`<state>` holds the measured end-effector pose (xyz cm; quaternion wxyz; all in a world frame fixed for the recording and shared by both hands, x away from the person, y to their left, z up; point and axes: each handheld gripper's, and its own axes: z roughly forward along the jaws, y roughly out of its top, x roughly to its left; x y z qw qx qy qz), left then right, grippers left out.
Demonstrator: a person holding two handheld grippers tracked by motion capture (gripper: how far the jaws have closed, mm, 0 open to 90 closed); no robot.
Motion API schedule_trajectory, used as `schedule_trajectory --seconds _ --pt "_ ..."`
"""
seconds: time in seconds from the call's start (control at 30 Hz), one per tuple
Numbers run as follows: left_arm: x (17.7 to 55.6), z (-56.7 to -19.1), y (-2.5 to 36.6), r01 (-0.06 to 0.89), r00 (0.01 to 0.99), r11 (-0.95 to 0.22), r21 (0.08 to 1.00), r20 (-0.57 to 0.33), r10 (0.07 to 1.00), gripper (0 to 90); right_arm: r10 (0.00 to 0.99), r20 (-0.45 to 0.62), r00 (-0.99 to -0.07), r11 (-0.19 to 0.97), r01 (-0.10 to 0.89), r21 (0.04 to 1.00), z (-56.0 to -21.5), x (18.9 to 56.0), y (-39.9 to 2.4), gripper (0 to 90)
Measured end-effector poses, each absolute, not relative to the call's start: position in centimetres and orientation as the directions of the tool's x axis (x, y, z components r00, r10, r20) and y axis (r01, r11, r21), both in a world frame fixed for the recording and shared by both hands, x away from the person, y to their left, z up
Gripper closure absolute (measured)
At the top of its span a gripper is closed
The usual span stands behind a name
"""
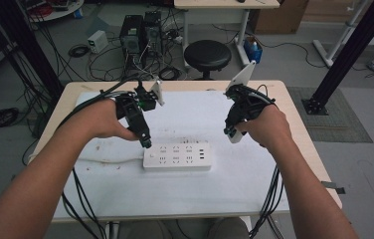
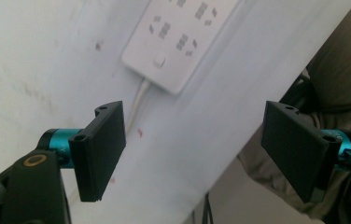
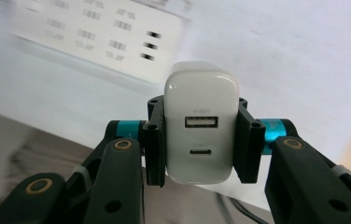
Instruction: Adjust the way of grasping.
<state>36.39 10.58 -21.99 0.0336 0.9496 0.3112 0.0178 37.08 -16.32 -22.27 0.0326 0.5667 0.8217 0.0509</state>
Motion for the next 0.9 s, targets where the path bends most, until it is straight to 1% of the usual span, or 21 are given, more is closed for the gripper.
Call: schedule_trajectory --seconds 0.07,0.1,0.13,0.17,0.2,0.23,0.37,0.4,0.6,0.63,0.9 --pt "36.5 -21.9 11.4 0.614 0.788 -0.787 0.056 0.011 0.615 22.5 0.933 -0.028 -0.358 0.359 0.928 0.103 -22.0 37.2 -16.5 61.8" --pt "36.7 -21.9 12.3 0.632 0.775 -0.774 0.027 0.005 0.632 22.5 0.935 -0.043 -0.353 0.356 0.93 0.096 -21.9 37.2 -16.6 61.8" --pt "36.8 -22.0 12.7 0.65 0.76 -0.76 0.018 -0.008 0.65 22.5 0.934 -0.061 -0.351 0.356 0.93 0.088 -21.9 37.3 -16.7 61.8" --pt "36.8 -22.0 12.7 0.65 0.76 -0.76 0.018 -0.008 0.65 22.5 0.934 -0.061 -0.351 0.356 0.93 0.088 -21.9 37.3 -16.7 61.8" --pt "37.0 -22.1 13.5 0.677 0.736 -0.736 0.007 -0.012 0.677 22.5 0.935 -0.078 -0.345 0.35 0.935 0.062 -21.9 37.4 -16.9 61.8" --pt "37.0 -22.1 13.5 0.677 0.736 -0.736 0.007 -0.012 0.677 22.5 0.936 -0.074 -0.346 0.35 0.935 0.057 -21.9 37.5 -17.0 61.8" --pt "37.2 -22.1 14.9 0.708 0.706 -0.706 0.013 -0.02 0.708 22.5 0.939 -0.074 -0.336 0.34 0.938 0.061 -22.0 37.6 -17.6 61.8" --pt "37.2 -22.0 15.1 0.702 0.712 -0.712 0.002 -0.021 0.702 22.5 0.939 -0.07 -0.336 0.34 0.938 0.063 -22.0 37.6 -17.7 61.8" --pt "37.0 -21.8 15.0 0.704 0.71 -0.71 0.007 -0.024 0.704 22.5 0.939 -0.053 -0.339 0.342 0.938 0.063 -22.1 37.5 -17.8 61.8" --pt "37.0 -21.5 15.0 0.704 0.71 -0.709 0.033 -0.021 0.704 22.5 0.938 -0.055 -0.342 0.345 0.936 0.072 -22.2 37.6 -17.9 61.8" --pt "36.8 -21.8 14.9 0.69 0.724 -0.723 0.036 -0.015 0.69 22.5 0.939 -0.053 -0.339 0.342 0.936 0.083 -22.4 37.7 -18.2 61.8"
